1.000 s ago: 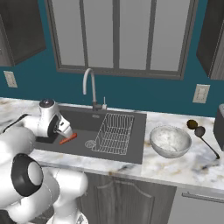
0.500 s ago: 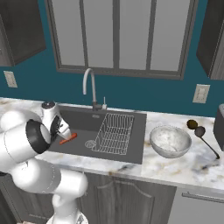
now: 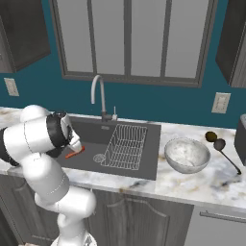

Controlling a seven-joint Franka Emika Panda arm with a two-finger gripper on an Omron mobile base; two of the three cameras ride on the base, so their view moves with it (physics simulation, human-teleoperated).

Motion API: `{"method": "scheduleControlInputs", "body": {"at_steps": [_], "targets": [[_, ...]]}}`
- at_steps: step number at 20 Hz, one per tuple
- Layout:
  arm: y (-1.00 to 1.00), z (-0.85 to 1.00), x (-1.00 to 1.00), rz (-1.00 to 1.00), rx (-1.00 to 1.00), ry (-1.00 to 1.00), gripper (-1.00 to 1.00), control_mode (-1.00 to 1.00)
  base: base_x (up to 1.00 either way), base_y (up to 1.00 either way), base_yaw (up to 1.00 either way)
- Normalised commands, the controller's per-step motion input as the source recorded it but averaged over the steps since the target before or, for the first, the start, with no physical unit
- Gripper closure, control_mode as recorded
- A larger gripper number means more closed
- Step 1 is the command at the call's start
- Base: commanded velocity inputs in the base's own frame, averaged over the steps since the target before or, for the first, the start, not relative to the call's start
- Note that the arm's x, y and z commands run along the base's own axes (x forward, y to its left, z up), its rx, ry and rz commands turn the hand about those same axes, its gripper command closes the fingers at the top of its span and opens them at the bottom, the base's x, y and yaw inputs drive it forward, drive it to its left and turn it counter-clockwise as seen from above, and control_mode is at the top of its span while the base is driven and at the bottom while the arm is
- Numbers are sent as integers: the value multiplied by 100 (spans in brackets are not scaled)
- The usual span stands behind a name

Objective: Pick the carrot from the sink and place it in the bowl. Then pick the bowl and place it in the microwave. Then close the microwave door and press the start button.

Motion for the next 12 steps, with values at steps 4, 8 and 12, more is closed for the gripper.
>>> {"method": "scheduleControlInputs", "body": {"at_steps": [4,8,12], "targets": [[1,-29,33,-7,0,0,-100,-100,0,0,0],[1,-31,31,-7,0,0,-100,-100,0,0,0],[0,-29,32,-6,0,1,-100,-100,0,0,0]]}}
